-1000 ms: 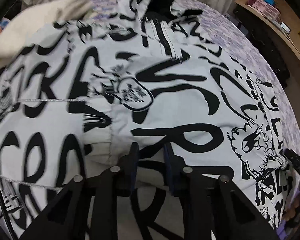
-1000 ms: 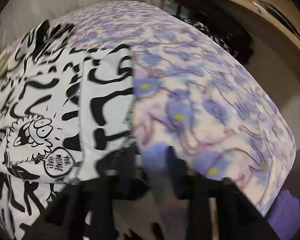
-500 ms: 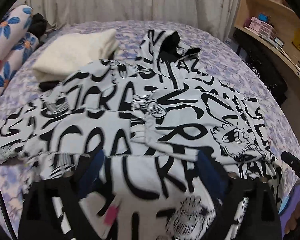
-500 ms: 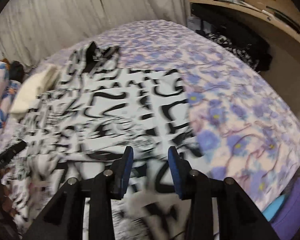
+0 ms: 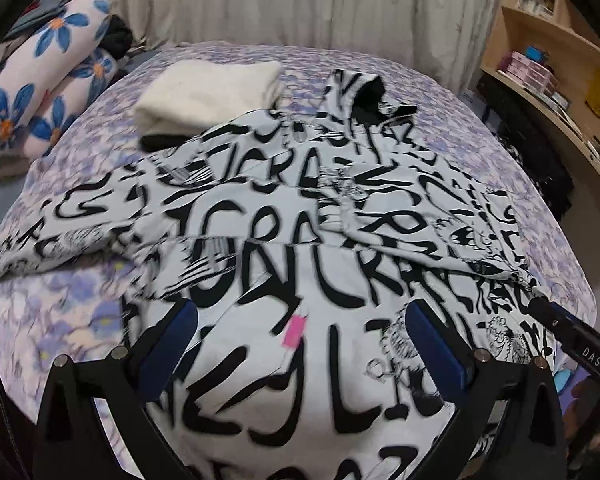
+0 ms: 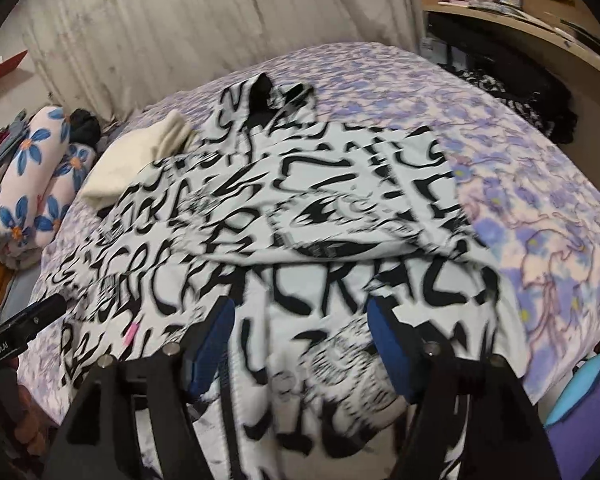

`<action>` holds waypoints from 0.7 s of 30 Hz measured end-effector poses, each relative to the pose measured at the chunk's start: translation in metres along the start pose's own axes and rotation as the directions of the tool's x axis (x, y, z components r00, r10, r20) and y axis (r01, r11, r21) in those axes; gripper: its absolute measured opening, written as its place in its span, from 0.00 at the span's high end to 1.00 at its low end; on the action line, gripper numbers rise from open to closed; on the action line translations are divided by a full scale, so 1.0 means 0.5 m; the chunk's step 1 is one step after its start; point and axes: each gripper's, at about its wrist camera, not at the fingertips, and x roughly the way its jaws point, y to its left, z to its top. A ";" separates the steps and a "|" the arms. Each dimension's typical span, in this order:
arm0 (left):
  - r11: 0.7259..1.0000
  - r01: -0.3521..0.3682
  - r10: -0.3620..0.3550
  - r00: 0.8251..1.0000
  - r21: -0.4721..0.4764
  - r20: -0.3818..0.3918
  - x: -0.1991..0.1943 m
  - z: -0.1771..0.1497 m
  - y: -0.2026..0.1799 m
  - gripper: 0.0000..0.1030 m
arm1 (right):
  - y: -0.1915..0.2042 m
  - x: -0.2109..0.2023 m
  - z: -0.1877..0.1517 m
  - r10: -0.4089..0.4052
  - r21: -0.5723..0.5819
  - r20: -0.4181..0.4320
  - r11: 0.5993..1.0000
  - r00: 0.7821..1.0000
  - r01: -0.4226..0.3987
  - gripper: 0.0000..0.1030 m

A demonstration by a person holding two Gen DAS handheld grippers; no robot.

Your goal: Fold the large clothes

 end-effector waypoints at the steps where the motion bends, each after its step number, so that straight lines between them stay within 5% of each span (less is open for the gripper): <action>1: 1.000 -0.006 0.006 1.000 -0.012 -0.004 -0.006 -0.006 0.013 0.00 | 0.012 0.002 -0.003 0.008 -0.011 -0.006 1.000 1.000 -0.009 0.33; 14: 0.993 -0.037 0.039 0.999 -0.109 0.022 -0.038 -0.037 0.167 0.00 | 0.191 0.019 0.002 0.047 -0.199 -0.020 0.979 0.999 -0.050 0.33; 21: 0.966 -0.058 0.064 0.998 -0.253 0.016 -0.030 -0.032 0.332 0.00 | 0.308 0.034 0.038 0.101 -0.277 0.003 0.956 0.995 -0.096 0.33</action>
